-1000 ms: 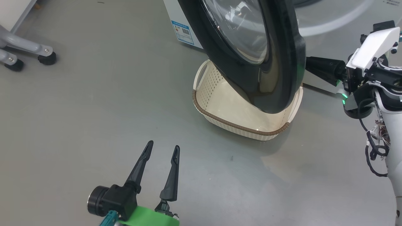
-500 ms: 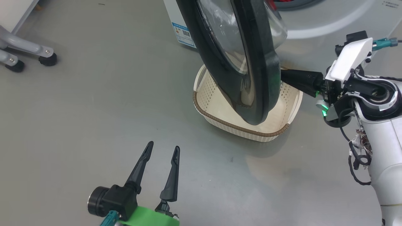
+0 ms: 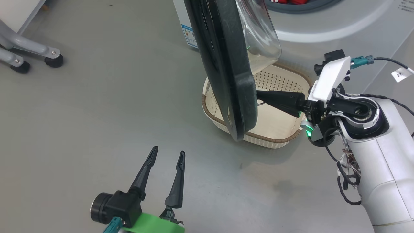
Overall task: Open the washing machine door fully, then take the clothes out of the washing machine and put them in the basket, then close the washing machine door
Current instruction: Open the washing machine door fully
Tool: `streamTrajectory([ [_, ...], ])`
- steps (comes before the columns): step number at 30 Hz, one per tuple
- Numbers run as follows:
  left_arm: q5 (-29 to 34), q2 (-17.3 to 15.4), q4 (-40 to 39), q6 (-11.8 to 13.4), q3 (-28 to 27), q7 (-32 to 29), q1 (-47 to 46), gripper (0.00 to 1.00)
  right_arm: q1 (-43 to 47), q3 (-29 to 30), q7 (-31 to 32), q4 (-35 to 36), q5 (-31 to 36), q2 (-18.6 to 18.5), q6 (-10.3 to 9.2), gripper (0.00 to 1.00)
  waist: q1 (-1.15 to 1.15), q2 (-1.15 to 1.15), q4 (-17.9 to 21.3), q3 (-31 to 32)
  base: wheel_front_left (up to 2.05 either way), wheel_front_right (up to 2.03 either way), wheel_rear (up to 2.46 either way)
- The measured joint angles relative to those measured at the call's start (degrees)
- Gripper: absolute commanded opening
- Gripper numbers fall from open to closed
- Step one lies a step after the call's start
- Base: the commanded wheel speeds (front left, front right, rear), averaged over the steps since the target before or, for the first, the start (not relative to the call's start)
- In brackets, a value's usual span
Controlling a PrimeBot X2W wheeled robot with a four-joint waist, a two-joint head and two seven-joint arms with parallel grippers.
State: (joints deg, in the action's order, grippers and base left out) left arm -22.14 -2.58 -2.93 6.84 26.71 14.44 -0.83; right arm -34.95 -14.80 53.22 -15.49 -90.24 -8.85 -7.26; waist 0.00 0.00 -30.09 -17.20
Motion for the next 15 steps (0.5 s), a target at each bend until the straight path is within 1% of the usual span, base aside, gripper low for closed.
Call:
streamTrajectory([
  [6,0.0,0.0,0.16,0.0,0.07,0.0,0.02,1.0,1.4,-0.66,-0.02,0.33,-0.01,1.59,-0.04,0.0,0.0,0.0,-0.28,0.31,0.0,0.0,0.0],
  [15,0.0,0.0,0.19,0.0,0.08,0.0,0.19,1.0,2.64,-2.36,-0.07,0.98,-0.15,2.64,-0.04,0.0,0.0,0.0,-0.48,0.66,0.0,0.0,0.0],
])
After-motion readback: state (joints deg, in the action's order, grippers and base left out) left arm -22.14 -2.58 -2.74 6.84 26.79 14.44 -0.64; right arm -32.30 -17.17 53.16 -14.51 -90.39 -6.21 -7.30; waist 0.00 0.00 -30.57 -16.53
